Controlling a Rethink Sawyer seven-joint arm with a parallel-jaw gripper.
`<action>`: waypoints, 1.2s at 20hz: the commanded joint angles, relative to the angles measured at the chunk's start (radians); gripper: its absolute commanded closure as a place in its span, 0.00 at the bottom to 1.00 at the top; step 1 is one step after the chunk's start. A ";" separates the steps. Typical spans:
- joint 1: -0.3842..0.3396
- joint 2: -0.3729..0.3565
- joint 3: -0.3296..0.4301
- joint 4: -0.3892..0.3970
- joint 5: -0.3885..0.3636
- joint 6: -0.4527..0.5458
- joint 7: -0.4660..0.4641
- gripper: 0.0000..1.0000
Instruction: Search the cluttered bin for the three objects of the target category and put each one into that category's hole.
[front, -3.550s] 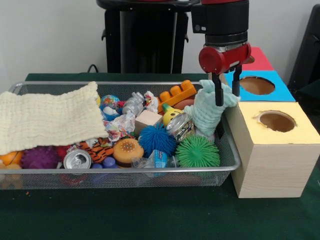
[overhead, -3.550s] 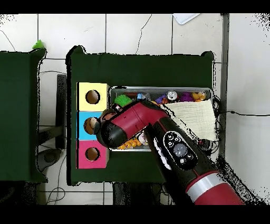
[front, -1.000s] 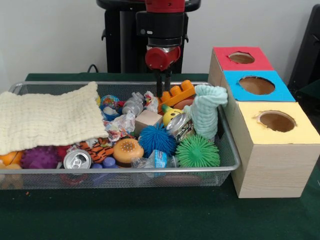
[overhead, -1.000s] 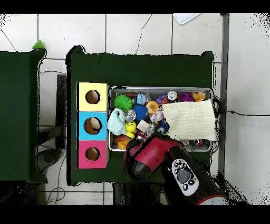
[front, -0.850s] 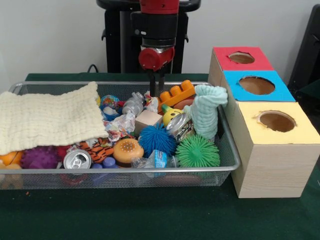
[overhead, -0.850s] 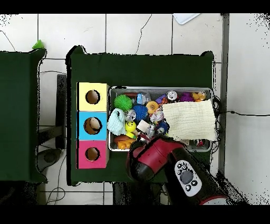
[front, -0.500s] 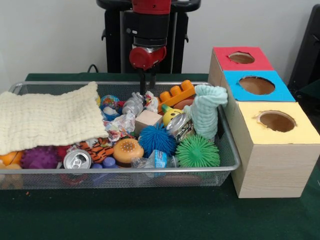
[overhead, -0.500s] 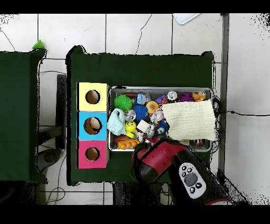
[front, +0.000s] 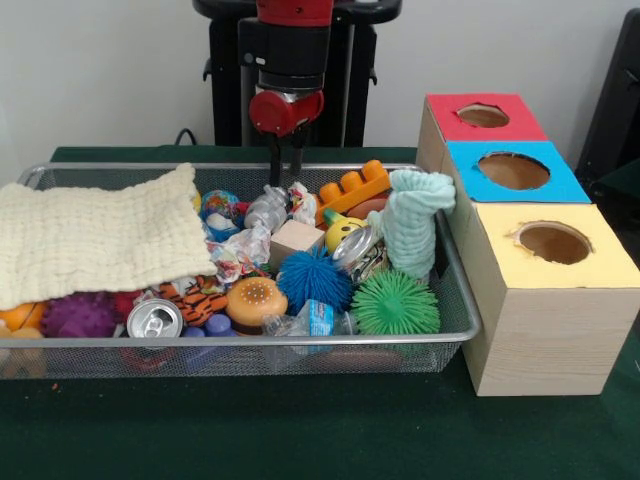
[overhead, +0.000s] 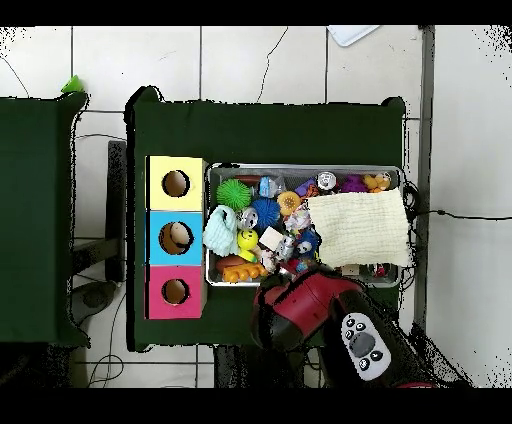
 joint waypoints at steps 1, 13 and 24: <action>0.033 0.098 -0.078 -0.074 -0.025 -0.105 0.177 0.00; 0.078 0.206 -0.148 -0.133 0.021 -0.175 0.171 0.00; 0.094 0.254 -0.180 -0.179 0.046 -0.202 0.147 0.00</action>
